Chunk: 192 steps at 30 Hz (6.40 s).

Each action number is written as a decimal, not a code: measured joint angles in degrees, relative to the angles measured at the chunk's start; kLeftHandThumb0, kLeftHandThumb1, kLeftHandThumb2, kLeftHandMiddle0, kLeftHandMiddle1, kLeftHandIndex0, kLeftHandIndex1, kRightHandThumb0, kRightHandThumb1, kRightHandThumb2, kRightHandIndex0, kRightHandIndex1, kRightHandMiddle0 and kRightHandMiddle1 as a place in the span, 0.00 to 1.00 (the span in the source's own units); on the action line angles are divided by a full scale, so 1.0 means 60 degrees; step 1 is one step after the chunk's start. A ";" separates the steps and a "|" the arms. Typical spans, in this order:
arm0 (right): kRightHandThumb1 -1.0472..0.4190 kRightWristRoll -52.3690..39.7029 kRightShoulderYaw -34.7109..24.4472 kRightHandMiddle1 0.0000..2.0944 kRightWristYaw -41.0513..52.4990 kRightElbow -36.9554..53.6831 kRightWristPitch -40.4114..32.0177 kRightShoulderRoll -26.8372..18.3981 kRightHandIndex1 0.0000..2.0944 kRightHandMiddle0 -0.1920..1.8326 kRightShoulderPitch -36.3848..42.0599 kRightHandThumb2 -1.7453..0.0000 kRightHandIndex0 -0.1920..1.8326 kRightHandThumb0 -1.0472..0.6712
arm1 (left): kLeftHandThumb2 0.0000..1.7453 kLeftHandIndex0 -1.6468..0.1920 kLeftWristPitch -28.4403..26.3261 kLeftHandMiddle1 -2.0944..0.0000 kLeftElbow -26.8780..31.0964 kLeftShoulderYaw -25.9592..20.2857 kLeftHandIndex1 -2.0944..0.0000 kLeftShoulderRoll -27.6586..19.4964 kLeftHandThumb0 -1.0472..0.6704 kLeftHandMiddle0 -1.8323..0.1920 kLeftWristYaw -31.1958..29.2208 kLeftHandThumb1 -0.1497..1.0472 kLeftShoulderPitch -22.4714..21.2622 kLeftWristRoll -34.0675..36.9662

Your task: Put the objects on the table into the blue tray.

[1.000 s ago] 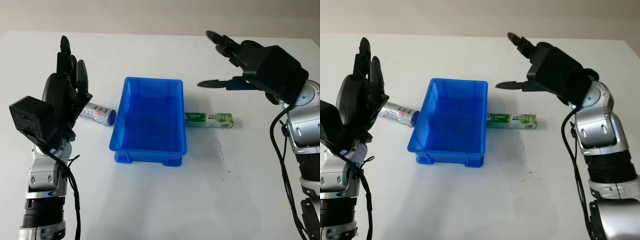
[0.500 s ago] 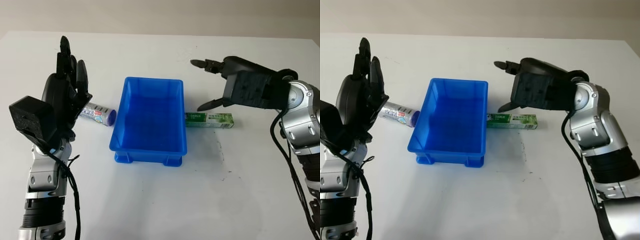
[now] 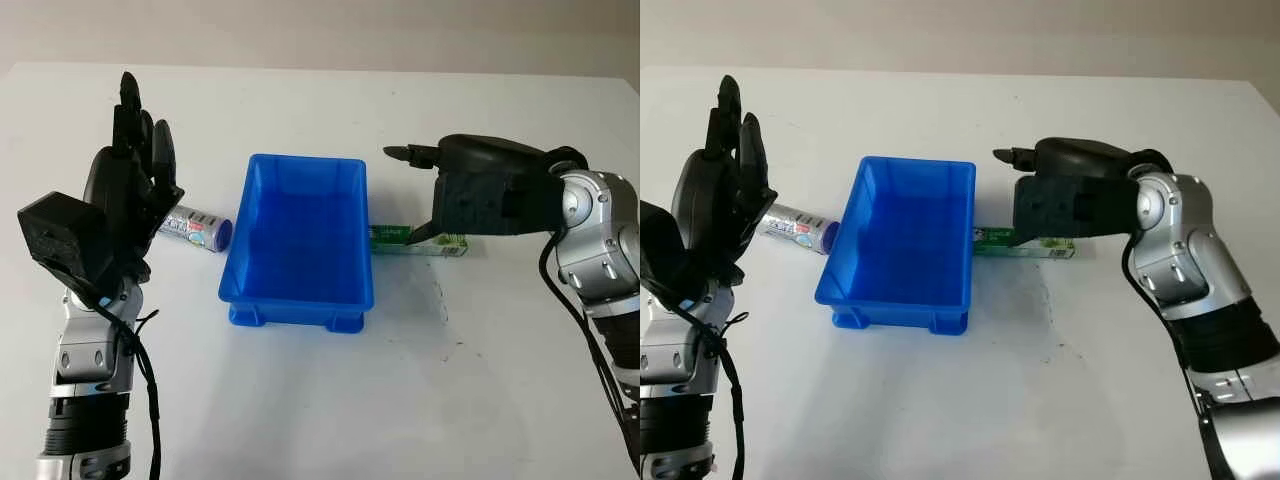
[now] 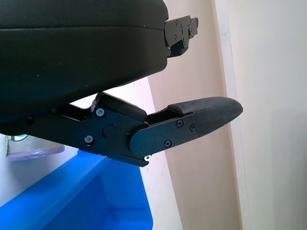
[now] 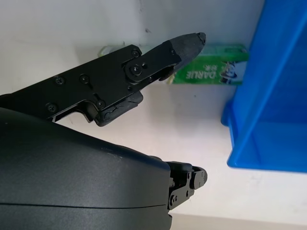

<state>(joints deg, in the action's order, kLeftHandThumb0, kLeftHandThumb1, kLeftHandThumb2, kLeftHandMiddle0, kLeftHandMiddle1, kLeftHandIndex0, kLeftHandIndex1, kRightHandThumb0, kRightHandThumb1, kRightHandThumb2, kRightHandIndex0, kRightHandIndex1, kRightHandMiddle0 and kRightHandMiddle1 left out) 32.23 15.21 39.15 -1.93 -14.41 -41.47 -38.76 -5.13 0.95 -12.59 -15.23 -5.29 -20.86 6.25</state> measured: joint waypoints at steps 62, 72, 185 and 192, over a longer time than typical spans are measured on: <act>0.02 0.3163 0.0485 1.00 -0.8042 -0.3038 0.4586 0.0644 1.00 0.38 0.1826 0.97 0.53 0.36 | 0.38 1.00 0.0049 1.00 -0.0150 -0.0008 1.00 -0.0052 0.16 1.00 -0.0305 1.00 -0.0139 0.0190; 0.03 0.2852 0.0069 1.00 -0.8104 -0.3625 0.4407 0.0638 1.00 0.39 0.0842 0.97 0.54 0.37 | 0.39 1.00 0.0175 1.00 -0.0278 -0.0016 1.00 -0.0070 0.16 1.00 -0.0329 1.00 -0.0149 0.0190; 0.00 -0.6897 -0.3743 0.00 -0.4028 -0.0710 0.0497 0.4048 0.00 0.00 0.1578 0.59 0.00 0.17 | 0.08 0.98 0.0740 0.99 -0.2311 0.0039 0.98 -0.4140 0.14 1.00 -0.3715 0.93 -0.1206 -0.0691; 0.00 -0.6946 -0.3756 0.00 -0.4056 -0.0682 0.0361 0.4047 0.00 0.00 0.1635 0.58 0.00 0.18 | 0.02 0.97 0.0087 0.98 -0.2696 0.0900 0.97 -0.5743 0.18 0.99 -0.4554 0.81 -0.2116 -0.2114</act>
<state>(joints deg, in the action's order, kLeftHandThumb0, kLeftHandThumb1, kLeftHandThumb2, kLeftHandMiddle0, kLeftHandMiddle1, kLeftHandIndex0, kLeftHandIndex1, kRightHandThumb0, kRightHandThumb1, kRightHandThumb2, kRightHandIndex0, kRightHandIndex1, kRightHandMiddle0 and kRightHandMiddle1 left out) -9.45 -7.33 14.81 -6.02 -12.24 -17.19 -28.95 -4.60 -15.23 -7.19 -49.68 -32.61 -33.56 -6.43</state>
